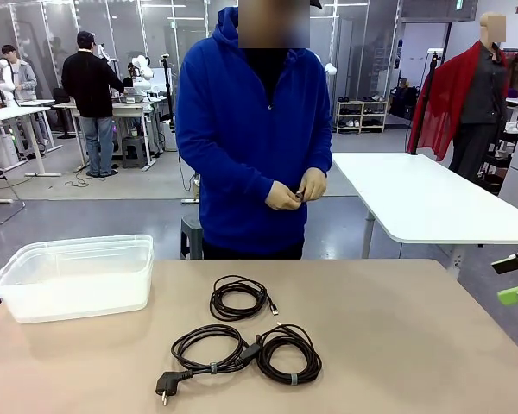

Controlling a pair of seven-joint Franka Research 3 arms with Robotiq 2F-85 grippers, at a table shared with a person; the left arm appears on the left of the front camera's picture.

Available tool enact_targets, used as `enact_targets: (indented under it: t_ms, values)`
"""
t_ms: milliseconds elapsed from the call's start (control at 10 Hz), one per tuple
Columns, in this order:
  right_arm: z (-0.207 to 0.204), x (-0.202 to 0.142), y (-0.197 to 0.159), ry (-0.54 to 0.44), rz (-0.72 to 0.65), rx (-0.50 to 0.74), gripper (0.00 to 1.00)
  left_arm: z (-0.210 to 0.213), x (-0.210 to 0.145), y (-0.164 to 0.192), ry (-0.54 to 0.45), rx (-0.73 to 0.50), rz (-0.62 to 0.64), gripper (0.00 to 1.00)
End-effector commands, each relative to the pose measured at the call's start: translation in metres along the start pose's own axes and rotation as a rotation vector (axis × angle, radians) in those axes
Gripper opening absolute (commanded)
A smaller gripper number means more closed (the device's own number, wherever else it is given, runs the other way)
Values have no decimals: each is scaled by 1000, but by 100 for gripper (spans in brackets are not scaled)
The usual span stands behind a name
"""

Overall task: Organize and store the cables.
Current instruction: Place the Power Cable into the Organizing box.

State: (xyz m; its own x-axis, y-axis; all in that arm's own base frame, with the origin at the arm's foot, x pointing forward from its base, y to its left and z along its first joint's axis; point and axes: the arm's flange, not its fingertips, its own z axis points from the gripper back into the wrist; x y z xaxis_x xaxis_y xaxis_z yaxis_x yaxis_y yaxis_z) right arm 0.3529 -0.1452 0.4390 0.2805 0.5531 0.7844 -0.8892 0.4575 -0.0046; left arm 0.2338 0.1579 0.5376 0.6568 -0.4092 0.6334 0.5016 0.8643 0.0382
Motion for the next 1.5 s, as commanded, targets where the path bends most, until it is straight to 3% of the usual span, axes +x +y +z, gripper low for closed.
enact_targets:
  t_ms: [0, 100, 500, 700, 1200, 1400]
  values:
    - [-2, -5, -6, -22, 5, 11, 100, 0, 1, -1, 11, 7, -2, 100]
    - [-5, -6, -7, -17, 16, 21, 100, 0, 0, 0, 0, 0, 0, 100]
    - [-1, -3, 0, -1, -8, 4, 100, 4, 12, -55, 39, 24, -309, 100]
    - [-1, -3, 0, -1, -8, 4, 100, 2, 18, -80, 50, -11, -392, 100]
    - [-1, -3, 0, -1, -8, 4, 100, -52, 60, -127, 127, -105, -560, 100]
    - [-1, -3, 0, -1, -8, 4, 100, -74, 85, -164, 147, -164, -662, 100]
